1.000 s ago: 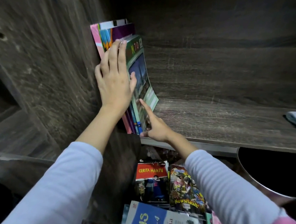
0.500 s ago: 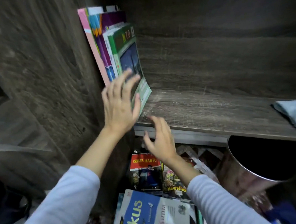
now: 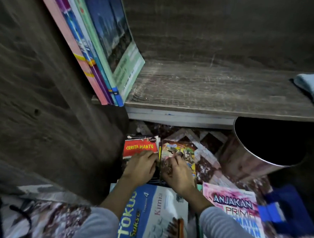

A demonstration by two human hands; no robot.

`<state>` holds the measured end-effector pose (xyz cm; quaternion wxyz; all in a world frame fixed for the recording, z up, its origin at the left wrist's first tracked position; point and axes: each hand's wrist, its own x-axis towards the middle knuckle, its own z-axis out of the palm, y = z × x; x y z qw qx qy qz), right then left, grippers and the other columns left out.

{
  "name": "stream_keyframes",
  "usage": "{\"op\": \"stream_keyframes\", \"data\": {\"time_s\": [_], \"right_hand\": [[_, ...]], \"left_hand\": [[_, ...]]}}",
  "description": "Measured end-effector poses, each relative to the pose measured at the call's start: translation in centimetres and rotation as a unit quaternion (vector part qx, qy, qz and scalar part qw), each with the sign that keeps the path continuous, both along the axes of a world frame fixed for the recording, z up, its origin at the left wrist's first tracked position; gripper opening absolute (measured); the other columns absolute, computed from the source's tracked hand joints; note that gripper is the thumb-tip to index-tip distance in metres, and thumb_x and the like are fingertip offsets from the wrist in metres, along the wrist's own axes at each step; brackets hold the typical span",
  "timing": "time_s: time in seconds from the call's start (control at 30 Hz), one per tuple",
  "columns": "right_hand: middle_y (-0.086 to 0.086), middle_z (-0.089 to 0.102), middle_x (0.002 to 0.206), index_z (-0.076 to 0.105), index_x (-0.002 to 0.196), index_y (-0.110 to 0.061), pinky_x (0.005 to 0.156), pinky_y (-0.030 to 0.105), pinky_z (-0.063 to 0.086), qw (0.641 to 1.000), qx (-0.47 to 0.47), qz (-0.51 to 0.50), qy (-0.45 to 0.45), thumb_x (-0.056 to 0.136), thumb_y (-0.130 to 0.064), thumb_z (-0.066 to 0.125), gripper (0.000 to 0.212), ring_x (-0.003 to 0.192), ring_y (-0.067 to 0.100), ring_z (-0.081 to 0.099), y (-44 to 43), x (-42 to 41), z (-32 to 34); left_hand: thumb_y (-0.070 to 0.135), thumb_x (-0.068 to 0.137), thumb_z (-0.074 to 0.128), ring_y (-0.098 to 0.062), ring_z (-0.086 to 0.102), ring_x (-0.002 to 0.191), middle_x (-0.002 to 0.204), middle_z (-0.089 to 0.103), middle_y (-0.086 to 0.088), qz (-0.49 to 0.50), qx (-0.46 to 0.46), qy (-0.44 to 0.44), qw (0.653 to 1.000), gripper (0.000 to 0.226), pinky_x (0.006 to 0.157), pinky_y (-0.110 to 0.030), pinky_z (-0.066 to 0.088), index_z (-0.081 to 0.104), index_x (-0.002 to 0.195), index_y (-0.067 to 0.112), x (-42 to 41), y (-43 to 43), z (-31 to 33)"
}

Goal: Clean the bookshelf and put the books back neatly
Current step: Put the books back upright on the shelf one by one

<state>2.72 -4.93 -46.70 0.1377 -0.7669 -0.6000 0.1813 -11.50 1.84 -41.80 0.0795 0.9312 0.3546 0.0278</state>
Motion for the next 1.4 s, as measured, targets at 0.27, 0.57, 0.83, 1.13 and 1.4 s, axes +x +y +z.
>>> {"op": "stream_keyframes", "data": {"time_s": [0.27,0.57,0.83,1.13,1.4], "right_hand": [[0.008,0.048,0.132,0.047,0.132,-0.013,0.096,0.033,0.042,0.989,-0.134,0.012,0.058,0.084,-0.052,0.059,0.064,0.122,0.028,0.046,-2.3,0.5,-5.3],[0.01,0.029,0.149,0.022,0.149,-0.015,0.107,0.039,0.03,0.966,-0.242,0.092,0.014,0.082,-0.056,0.06,0.087,0.133,0.031,0.032,-2.3,1.1,-6.8],[0.007,0.024,0.152,0.022,0.149,-0.015,0.109,0.041,0.026,0.962,-0.251,0.106,0.006,0.082,-0.055,0.061,0.087,0.136,0.03,0.026,-1.9,1.2,-6.8],[0.007,0.039,0.136,0.047,0.134,-0.012,0.102,0.036,0.029,0.98,-0.183,0.076,-0.003,0.081,-0.055,0.061,0.07,0.126,0.025,0.035,-4.2,0.6,-7.3],[0.013,0.036,0.139,0.044,0.134,-0.011,0.1,0.036,0.038,0.951,-0.297,0.042,0.077,0.076,-0.053,0.07,0.077,0.127,0.032,0.035,-3.1,0.6,-7.3]], "left_hand": [[0.025,0.097,0.045,-0.027,0.042,0.124,0.136,0.044,-0.006,0.004,-0.119,0.206,0.971,0.044,0.098,-0.039,0.037,0.039,0.14,0.017,1.5,-1.8,-7.1],[0.041,0.092,0.052,-0.028,0.031,0.126,0.136,0.031,-0.007,-0.035,-0.086,0.249,0.964,0.051,0.102,-0.041,0.03,0.047,0.133,0.012,2.6,-2.8,-8.8],[0.038,0.093,0.052,-0.029,0.028,0.127,0.137,0.028,-0.007,-0.016,-0.071,0.256,0.964,0.046,0.101,-0.041,0.029,0.051,0.129,0.009,2.8,-3.1,-9.5],[0.045,0.087,0.058,-0.028,0.023,0.131,0.142,0.023,-0.006,-0.007,-0.106,0.244,0.964,0.053,0.105,-0.041,0.023,0.056,0.123,0.006,2.8,-3.5,-9.4],[0.052,0.081,0.061,-0.027,0.025,0.13,0.145,0.023,-0.005,-0.029,-0.085,0.249,0.964,0.063,0.105,-0.039,0.023,0.052,0.128,0.01,2.1,-3.9,-9.6]]}}
